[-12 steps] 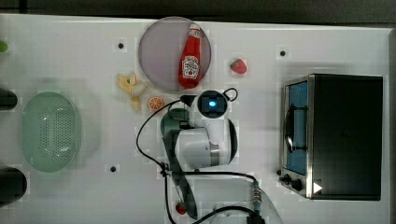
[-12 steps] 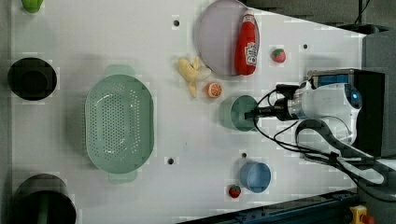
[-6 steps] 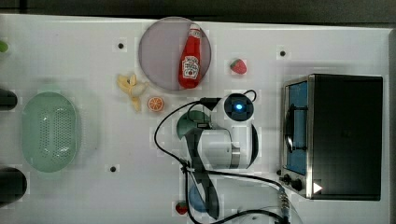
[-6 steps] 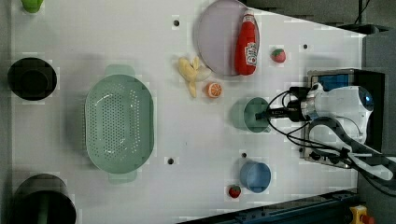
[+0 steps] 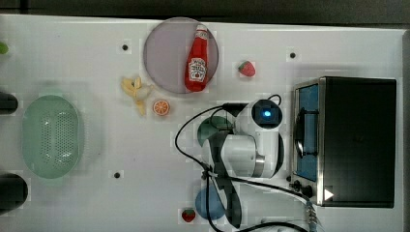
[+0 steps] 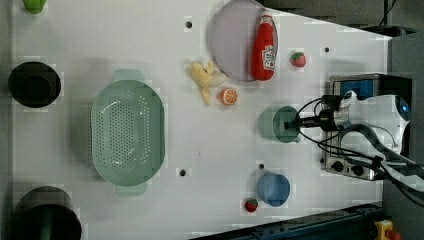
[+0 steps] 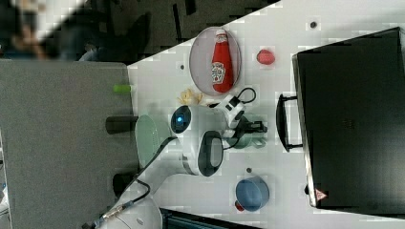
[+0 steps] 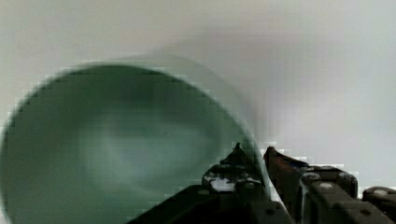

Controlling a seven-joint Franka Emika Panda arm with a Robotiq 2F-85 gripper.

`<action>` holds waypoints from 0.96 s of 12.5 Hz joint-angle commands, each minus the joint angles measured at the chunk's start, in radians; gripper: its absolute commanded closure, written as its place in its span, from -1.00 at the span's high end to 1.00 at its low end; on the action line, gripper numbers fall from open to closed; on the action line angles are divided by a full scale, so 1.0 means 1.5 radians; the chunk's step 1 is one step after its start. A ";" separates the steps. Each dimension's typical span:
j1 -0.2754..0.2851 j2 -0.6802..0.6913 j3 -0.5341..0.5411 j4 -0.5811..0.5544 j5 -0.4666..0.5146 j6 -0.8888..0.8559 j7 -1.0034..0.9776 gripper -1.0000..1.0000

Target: Drag mug left to right.

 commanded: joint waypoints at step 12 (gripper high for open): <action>-0.017 -0.241 0.081 0.136 0.088 -0.276 0.181 1.00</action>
